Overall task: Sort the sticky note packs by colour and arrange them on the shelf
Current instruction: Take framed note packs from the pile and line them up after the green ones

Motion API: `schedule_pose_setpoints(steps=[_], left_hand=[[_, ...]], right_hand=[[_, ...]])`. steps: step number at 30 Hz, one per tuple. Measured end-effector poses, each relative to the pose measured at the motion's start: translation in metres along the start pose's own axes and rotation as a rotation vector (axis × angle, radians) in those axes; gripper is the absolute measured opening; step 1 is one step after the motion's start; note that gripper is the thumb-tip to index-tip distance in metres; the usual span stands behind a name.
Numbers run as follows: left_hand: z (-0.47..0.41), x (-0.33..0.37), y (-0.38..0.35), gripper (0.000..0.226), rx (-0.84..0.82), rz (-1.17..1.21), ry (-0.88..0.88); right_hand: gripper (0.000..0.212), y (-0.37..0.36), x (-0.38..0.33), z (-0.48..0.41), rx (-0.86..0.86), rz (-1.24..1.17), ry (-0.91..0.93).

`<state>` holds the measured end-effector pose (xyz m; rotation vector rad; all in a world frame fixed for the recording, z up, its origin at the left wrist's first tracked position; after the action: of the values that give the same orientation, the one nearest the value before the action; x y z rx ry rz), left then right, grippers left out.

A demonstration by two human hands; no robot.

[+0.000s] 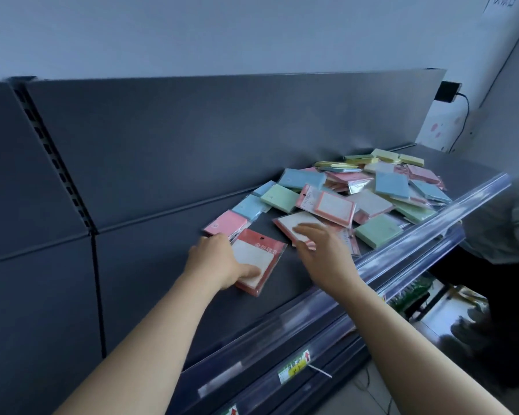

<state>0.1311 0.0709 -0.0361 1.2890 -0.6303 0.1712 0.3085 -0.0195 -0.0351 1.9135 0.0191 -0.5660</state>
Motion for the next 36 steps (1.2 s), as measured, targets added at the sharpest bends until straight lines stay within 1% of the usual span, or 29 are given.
schedule_pose_setpoints(steps=[1, 2, 4, 5, 8, 11, 12, 13, 16, 17, 19, 21, 25, 26, 28, 31, 34, 36], left_hand=[[0.001, -0.001, 0.001, 0.076, -0.017, 0.003, 0.019], [0.003, -0.002, 0.002, 0.075, -0.028, 0.009, 0.041], [0.010, -0.004, 0.003, 0.074, -0.022, 0.036, 0.096], [0.014, -0.005, 0.004, 0.074, -0.006, 0.059, 0.122], [0.028, -0.007, 0.003, 0.073, 0.081, 0.146, 0.178], [0.040, -0.007, 0.001, 0.070, 0.217, 0.306, 0.187], [0.043, -0.007, 0.000, 0.067, 0.268, 0.373, 0.191], [0.046, -0.008, 0.000, 0.063, 0.315, 0.430, 0.195], [0.056, -0.009, -0.002, 0.055, 0.413, 0.516, 0.190], [0.059, -0.008, -0.003, 0.054, 0.430, 0.519, 0.187], [0.064, -0.006, -0.005, 0.053, 0.452, 0.517, 0.182], [0.067, -0.005, -0.009, 0.052, 0.471, 0.528, 0.178], [0.069, -0.001, -0.012, 0.052, 0.490, 0.523, 0.173], [0.070, -0.001, -0.012, 0.051, 0.503, 0.531, 0.163], [0.072, -0.002, -0.009, 0.050, 0.534, 0.549, 0.146], [0.077, -0.007, -0.001, 0.048, 0.577, 0.599, 0.132], [0.085, -0.015, 0.008, 0.043, 0.603, 0.727, 0.119], [0.091, -0.021, 0.013, 0.041, 0.631, 0.750, 0.105]], right_hand=[[0.039, 0.000, 0.008, -0.007, 0.000, 0.055, -0.036], [0.042, -0.001, 0.016, -0.014, -0.034, 0.122, -0.062], [0.036, -0.007, 0.026, -0.023, -0.121, 0.206, -0.065], [0.032, -0.009, 0.028, -0.025, -0.136, 0.201, -0.051], [0.025, -0.011, 0.029, -0.020, -0.095, 0.031, 0.027], [0.017, -0.009, 0.031, -0.012, -0.114, -0.111, 0.094], [0.020, -0.007, 0.031, -0.011, -0.133, -0.140, 0.097], [0.029, -0.005, 0.032, -0.011, -0.152, -0.144, 0.096], [0.074, -0.005, 0.033, -0.019, -0.296, 0.015, 0.040], [0.082, -0.006, 0.032, -0.022, -0.344, 0.089, 0.037], [0.087, -0.008, 0.029, -0.026, -0.381, 0.135, 0.067], [0.090, -0.007, 0.024, -0.026, -0.392, 0.106, 0.093], [0.104, 0.003, 0.013, -0.026, -0.288, 0.127, 0.144], [0.107, 0.005, 0.010, -0.027, -0.266, 0.094, 0.156], [0.110, 0.010, 0.007, -0.030, -0.263, -0.066, 0.140], [0.105, 0.017, 0.006, -0.033, -0.242, -0.338, 0.039], [0.098, 0.019, 0.002, -0.031, -0.208, -0.562, -0.044], [0.102, 0.018, -0.006, -0.029, -0.201, -0.661, -0.055]])
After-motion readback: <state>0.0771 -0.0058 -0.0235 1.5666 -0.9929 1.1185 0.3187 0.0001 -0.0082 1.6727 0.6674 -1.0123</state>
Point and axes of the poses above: each hand's wrist, its own z-axis away from the middle knuckle, its own y-axis out of the back of the hand, x = y × z, the point moved 3 cm from there along -z, towards the middle knuckle, and after that the axes turned 9 degrees about z, right-handed, at the moved point
